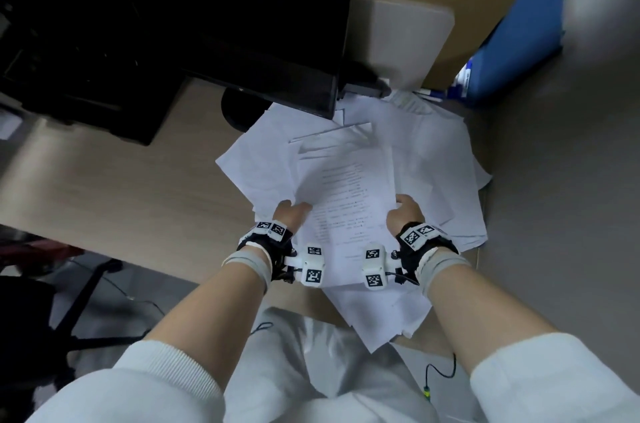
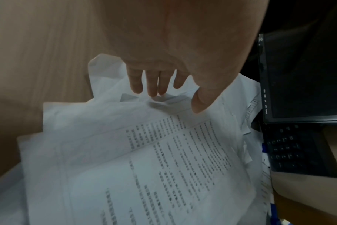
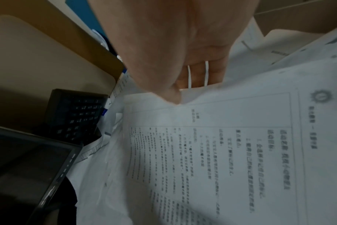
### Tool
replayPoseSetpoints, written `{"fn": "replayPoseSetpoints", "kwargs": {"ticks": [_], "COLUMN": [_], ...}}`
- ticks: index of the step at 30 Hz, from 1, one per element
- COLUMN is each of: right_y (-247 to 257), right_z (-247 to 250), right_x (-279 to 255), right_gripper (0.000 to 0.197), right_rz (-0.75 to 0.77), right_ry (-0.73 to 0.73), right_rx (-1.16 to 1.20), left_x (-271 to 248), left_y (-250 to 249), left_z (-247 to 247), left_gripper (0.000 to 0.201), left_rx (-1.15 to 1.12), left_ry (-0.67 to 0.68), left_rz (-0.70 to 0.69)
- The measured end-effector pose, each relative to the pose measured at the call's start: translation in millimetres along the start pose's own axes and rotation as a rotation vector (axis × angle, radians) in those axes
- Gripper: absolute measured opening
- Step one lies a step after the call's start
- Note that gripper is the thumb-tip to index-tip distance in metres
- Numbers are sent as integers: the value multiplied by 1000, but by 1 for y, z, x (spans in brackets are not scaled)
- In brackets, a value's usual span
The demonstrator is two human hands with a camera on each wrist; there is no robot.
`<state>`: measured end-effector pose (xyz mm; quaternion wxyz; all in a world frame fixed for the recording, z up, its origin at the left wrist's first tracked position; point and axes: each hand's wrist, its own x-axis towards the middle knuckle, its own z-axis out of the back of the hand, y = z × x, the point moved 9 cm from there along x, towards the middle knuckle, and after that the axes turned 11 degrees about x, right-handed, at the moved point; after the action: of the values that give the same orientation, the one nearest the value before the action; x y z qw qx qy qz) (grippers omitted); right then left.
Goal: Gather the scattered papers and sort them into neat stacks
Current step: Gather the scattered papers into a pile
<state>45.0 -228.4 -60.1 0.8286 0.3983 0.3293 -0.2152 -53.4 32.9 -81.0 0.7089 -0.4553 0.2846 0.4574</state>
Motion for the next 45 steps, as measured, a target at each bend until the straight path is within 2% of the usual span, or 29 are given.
{"fn": "replayPoseSetpoints", "kwargs": {"ticks": [1, 4, 5, 7, 11, 14, 19, 23, 25, 28, 30, 33, 35, 37, 38, 41, 45], "right_y": [1, -2, -2, -1, 1, 9, 15, 11, 6, -8, -10, -5, -2, -3, -6, -14, -23], "right_z": [-5, -18, -19, -17, -16, -20, -19, -9, 1, 14, 13, 1, 1, 8, 11, 35, 69], "right_x": [3, 18, 20, 21, 31, 32, 34, 36, 36, 34, 36, 39, 34, 30, 30, 24, 22], "right_gripper": [48, 79, 81, 81, 85, 80, 59, 31, 31, 46, 49, 34, 19, 19, 23, 27, 27], "right_rz": [-8, -45, -62, -101, -132, -160, -197, -185, -194, -249, -221, -144, -143, -149, -159, -179, -176], "right_ry": [28, 110, 114, 101, 58, 69, 44, -10, -61, -112, -106, -37, -25, -58, -74, -170, -219], "right_rx": [13, 21, 1, -23, -17, -103, -131, -26, 25, 87, 155, 279, 304, 276, 246, 202, 191], "left_x": [2, 10, 13, 23, 35, 39, 46, 53, 49, 52, 51, 53, 77, 92, 83, 53, 51], "left_y": [2, 10, 10, 7, -13, -26, -35, -47, -63, -78, -80, -75, -58, -50, -57, -76, -78], "left_z": [-1, -7, -8, -9, -10, -15, -11, -11, -14, -18, -24, -41, -51, -53, -48, -33, -36], "left_gripper": [59, 82, 87, 79, 45, 43, 38, 37, 38, 48, 52, 79, 107, 117, 112, 76, 73], "left_rx": [-24, -96, -125, -161, -107, -71, 37, 134, 192, 450, 524, 393, 288, 259, 268, 420, 457], "left_ry": [0, 15, 16, 8, 42, 108, 132, 166, 176, 57, 48, 179, 166, 135, 119, 53, 29], "left_rz": [6, 28, 37, 49, 47, 31, 19, -44, -110, -221, -245, -239, -225, -198, -195, -191, -202]}}
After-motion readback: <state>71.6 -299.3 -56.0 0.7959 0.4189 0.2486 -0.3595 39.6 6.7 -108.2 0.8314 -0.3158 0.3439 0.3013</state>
